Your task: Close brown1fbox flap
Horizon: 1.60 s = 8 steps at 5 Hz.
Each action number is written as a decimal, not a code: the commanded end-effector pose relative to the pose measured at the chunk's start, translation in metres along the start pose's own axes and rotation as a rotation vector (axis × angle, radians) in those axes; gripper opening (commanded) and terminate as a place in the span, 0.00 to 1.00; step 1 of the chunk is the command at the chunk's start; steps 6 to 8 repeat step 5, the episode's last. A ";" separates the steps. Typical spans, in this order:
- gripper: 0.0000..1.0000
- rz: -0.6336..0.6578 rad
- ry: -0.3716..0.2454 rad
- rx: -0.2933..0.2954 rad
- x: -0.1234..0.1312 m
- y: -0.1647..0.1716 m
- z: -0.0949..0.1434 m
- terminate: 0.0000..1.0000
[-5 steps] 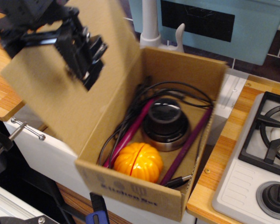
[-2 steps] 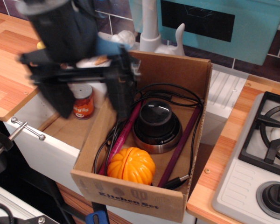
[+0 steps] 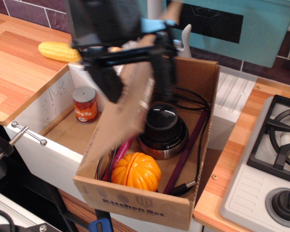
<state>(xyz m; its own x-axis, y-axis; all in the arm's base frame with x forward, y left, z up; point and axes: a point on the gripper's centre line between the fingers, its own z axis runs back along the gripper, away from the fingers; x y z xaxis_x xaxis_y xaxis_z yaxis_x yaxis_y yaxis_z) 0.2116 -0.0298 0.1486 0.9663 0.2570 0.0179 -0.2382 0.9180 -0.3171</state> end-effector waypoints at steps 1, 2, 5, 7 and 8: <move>1.00 0.037 -0.174 0.020 0.021 -0.049 0.008 0.00; 1.00 0.030 -0.216 -0.011 0.024 -0.058 -0.004 0.00; 1.00 -0.006 -0.199 0.082 0.035 -0.029 -0.005 1.00; 1.00 -0.006 -0.199 0.082 0.035 -0.029 -0.005 1.00; 1.00 -0.006 -0.199 0.082 0.035 -0.029 -0.005 1.00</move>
